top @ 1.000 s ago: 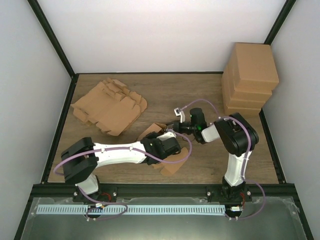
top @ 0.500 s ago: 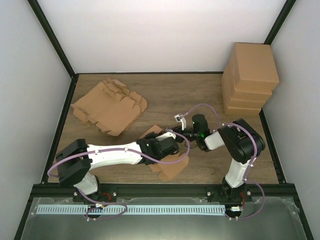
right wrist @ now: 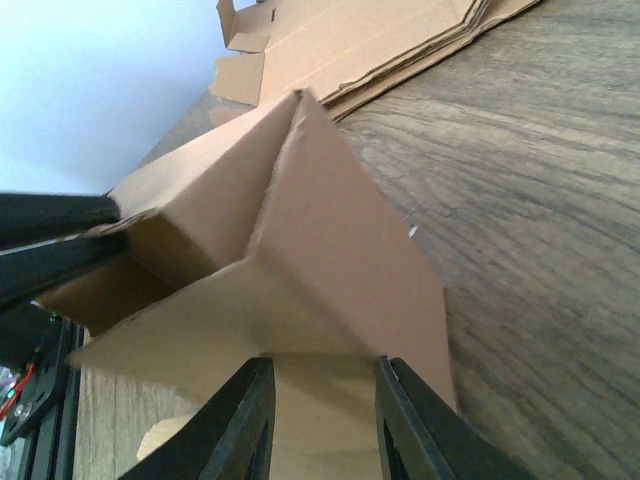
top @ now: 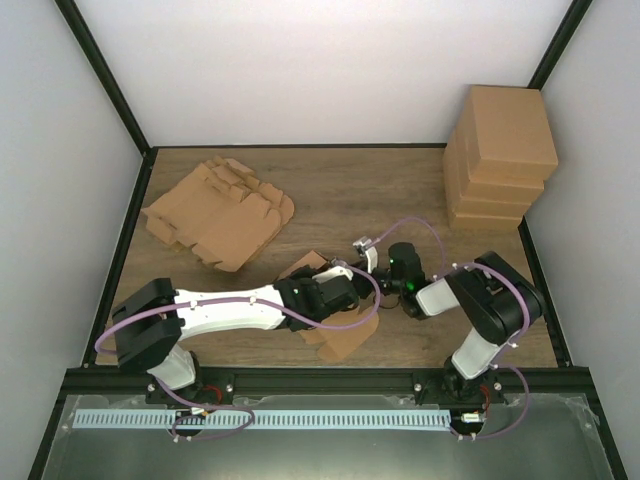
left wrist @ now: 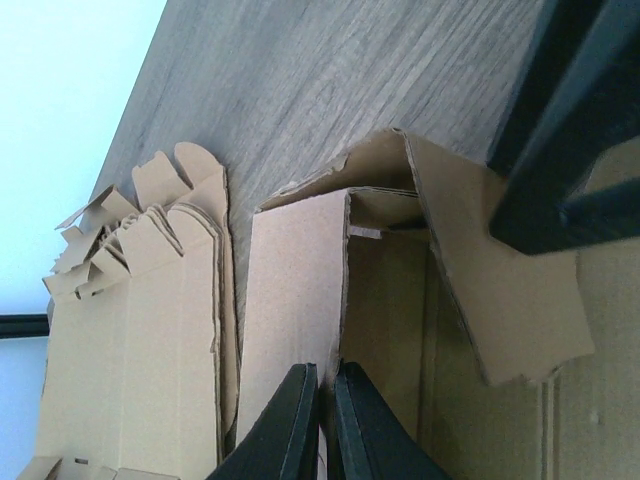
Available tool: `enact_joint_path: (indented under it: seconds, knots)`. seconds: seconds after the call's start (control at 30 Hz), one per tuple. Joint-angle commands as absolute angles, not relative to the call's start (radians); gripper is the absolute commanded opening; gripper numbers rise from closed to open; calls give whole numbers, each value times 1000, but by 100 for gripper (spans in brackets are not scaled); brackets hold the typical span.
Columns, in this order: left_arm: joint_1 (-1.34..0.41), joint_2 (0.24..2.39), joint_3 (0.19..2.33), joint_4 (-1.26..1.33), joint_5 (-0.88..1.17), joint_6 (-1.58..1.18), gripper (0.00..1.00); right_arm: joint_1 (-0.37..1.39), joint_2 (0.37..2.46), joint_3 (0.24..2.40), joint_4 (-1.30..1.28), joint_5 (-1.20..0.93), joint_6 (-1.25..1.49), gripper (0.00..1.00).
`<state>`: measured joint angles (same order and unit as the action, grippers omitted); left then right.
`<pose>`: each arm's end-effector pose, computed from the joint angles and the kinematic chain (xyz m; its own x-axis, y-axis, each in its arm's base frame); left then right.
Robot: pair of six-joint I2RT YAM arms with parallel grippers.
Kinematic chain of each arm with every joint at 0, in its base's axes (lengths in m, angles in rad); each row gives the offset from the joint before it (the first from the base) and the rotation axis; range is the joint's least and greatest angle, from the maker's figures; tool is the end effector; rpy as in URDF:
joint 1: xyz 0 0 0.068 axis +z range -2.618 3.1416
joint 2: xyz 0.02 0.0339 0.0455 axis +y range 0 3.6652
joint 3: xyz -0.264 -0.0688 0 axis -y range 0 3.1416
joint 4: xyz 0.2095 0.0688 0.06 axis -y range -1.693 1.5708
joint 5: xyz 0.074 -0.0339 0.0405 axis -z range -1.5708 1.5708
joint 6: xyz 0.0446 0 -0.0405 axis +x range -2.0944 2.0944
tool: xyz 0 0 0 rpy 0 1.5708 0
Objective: Fold the paper box
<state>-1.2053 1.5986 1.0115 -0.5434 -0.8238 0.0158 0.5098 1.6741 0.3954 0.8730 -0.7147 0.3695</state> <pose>0.1304 -0.2493 0.2169 -0.3150 0.8532 -0.4157 0.5278 0.5215 0.6704 0.2161 0.1543 0.1502 -0.6442 -0.0476 -0.7634 -0.7094 0.4103 0.5730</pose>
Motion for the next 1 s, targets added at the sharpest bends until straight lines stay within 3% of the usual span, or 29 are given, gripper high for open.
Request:
enact_joint_path:
  seconds: [0.0,0.23,0.53,0.97]
  knots:
    - [-1216,1612,1005,-540,-812,8,7,553,1613,363,921,-638,306,30]
    - [-1225,1625,1009,-547,-814,0,7,588,1622,390,900,-610,250,37]
    - [-1227,1628,1009,-548,-817,0,7,626,1659,429,887,-590,216,37]
    - [-1227,1633,1008,-545,-830,0,7,611,1528,285,1008,-470,262,40]
